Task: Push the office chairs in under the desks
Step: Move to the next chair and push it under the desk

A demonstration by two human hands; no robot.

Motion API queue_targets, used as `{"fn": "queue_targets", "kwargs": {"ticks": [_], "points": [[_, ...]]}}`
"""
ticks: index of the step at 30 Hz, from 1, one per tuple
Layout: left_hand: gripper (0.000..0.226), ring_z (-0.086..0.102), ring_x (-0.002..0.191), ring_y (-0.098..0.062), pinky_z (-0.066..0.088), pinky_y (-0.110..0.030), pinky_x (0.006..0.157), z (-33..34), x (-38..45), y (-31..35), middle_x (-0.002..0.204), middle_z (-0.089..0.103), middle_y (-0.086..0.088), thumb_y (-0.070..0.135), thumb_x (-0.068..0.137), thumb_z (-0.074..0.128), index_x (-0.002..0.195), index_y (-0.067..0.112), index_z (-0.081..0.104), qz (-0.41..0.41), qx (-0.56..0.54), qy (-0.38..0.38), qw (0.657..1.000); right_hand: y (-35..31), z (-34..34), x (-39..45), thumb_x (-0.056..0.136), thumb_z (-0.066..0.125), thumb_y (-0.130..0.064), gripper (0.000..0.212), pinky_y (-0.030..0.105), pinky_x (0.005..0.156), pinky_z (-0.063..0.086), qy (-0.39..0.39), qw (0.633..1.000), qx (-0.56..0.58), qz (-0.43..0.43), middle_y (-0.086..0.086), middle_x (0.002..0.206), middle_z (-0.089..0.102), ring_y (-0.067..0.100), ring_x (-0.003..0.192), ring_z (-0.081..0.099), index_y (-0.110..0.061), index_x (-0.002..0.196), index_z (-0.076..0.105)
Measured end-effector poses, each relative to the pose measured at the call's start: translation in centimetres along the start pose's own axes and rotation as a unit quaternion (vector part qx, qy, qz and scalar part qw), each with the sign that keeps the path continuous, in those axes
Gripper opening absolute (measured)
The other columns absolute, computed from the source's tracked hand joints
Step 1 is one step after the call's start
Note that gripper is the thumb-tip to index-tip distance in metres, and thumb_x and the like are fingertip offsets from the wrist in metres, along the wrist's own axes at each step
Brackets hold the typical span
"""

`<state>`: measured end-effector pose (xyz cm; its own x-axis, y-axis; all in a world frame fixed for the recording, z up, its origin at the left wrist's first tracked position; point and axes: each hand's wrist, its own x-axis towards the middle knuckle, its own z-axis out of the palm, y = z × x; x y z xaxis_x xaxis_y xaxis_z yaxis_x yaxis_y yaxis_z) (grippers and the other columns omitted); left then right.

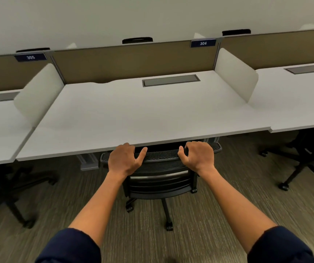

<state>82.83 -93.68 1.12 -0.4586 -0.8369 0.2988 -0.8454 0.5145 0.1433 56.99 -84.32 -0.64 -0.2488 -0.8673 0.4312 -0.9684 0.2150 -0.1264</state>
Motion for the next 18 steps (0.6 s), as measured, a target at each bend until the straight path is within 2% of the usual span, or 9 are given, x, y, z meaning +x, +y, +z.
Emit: {"fn": "queue_targets", "kwargs": {"ticks": [2,6,12,18], "points": [[0.071,0.048,0.056,-0.016,0.029,-0.028,0.048,0.2,0.8,-0.4,0.063,0.049,0.004,0.076,0.089,0.021,0.059,0.018,0.049,0.003,0.003,0.000,1.000,-0.1,0.4,0.8,0.090,0.033,-0.054,0.062,0.028,0.043,0.031,0.000,1.000,-0.003,-0.001,0.002,0.042,0.044,0.025,0.039,0.043,-0.013,0.047,0.051],[0.068,0.047,0.054,-0.016,0.026,-0.027,0.047,0.6,2.5,-1.2,0.060,0.045,0.006,0.076,0.088,0.023,0.058,0.020,0.046,0.006,0.009,0.003,1.000,-0.3,1.3,2.5,0.090,0.034,-0.055,0.062,0.027,0.043,0.032,-0.004,1.000,-0.002,0.002,0.001,0.042,0.042,0.024,0.039,0.043,-0.014,0.047,0.048],[0.073,0.049,0.053,-0.017,0.034,-0.027,0.047,1.3,4.8,-2.3,0.061,0.049,0.004,0.077,0.087,0.023,0.058,0.017,0.053,0.003,0.009,0.005,1.000,-0.7,2.4,4.6,0.091,0.031,-0.055,0.061,0.026,0.045,0.026,-0.001,1.000,-0.007,-0.009,0.002,0.044,0.046,0.023,0.039,0.043,-0.013,0.051,0.050],[0.074,0.052,0.056,-0.017,0.042,-0.029,0.050,2.0,6.9,-3.3,0.063,0.052,0.003,0.077,0.087,0.023,0.060,0.016,0.056,-0.012,0.006,0.002,1.000,-0.8,3.5,6.7,0.093,0.031,-0.055,0.065,0.026,0.044,0.036,-0.007,1.000,0.001,-0.009,0.001,0.043,0.047,0.021,0.038,0.044,-0.012,0.050,0.054]]}}
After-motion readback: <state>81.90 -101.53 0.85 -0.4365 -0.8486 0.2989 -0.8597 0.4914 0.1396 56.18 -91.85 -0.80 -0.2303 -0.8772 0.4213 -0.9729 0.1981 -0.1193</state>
